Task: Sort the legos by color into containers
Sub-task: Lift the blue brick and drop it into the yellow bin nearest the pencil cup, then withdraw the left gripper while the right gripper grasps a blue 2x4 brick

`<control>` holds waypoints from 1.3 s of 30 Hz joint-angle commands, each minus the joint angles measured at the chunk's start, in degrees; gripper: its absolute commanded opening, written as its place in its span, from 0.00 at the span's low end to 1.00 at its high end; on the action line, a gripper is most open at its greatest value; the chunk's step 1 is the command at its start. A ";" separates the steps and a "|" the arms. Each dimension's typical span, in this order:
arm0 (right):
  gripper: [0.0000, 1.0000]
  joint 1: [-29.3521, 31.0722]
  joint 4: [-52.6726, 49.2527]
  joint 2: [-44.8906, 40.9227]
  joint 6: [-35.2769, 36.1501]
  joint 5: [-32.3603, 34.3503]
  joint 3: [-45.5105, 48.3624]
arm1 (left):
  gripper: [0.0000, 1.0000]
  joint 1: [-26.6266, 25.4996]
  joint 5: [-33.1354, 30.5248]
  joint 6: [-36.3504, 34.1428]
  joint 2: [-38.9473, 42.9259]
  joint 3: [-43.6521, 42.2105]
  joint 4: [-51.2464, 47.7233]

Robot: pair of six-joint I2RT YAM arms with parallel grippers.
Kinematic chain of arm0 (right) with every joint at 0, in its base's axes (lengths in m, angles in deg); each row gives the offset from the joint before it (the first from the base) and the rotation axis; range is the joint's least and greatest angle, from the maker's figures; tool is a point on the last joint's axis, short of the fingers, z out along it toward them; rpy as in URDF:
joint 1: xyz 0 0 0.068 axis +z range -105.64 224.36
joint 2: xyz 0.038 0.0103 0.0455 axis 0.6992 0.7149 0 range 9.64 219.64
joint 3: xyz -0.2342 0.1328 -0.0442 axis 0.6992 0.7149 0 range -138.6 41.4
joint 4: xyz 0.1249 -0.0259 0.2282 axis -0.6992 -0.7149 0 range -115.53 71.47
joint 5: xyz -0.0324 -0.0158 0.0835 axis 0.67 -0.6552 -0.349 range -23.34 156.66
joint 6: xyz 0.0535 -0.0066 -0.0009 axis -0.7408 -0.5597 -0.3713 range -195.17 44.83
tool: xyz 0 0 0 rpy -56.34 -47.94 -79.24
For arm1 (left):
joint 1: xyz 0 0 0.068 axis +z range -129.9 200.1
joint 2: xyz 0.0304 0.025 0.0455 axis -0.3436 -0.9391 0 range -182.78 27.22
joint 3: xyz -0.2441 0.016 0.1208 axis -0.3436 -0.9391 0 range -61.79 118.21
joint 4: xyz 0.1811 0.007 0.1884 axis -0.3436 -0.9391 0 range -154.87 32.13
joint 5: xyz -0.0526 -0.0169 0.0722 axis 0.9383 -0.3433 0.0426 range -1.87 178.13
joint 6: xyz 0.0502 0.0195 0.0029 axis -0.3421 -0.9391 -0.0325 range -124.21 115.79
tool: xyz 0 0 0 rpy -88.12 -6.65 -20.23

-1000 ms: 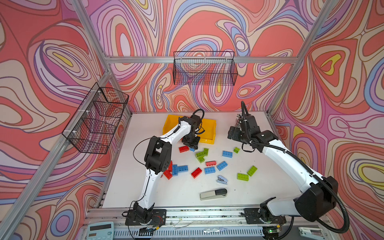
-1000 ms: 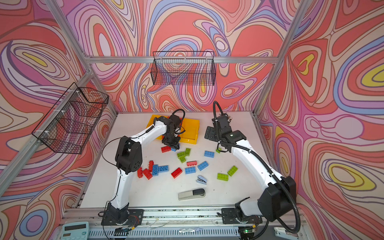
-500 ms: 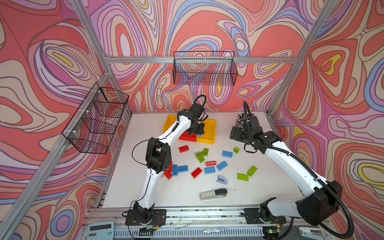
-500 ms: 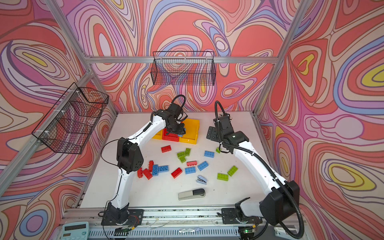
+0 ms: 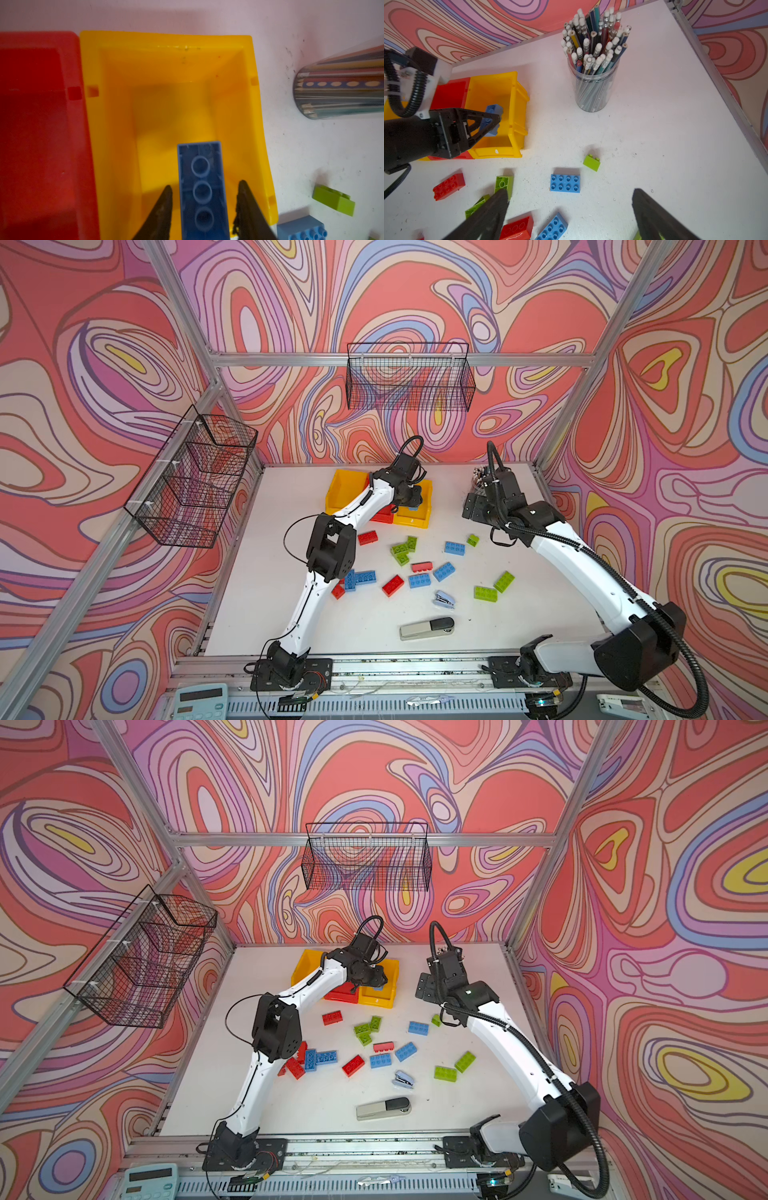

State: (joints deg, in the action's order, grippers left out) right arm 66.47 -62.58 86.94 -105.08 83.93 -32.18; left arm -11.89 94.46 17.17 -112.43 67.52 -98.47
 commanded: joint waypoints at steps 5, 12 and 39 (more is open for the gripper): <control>0.98 -0.14 -1.74 -1.64 -1.01 2.24 -1.39 | 0.67 0.04 0.49 0.32 2.97 -0.80 3.07; 0.98 -0.14 -1.20 -1.58 -1.38 1.75 0.14 | 0.69 0.00 -4.04 0.56 17.31 -19.99 9.93; 0.98 -0.14 -0.57 0.04 -1.45 -0.18 0.17 | 0.62 0.35 -6.05 -2.62 15.09 -29.63 15.01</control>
State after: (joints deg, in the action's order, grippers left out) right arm 66.47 -61.89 88.23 -105.76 82.27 -31.90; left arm -11.74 86.88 15.49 -95.36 35.20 -83.37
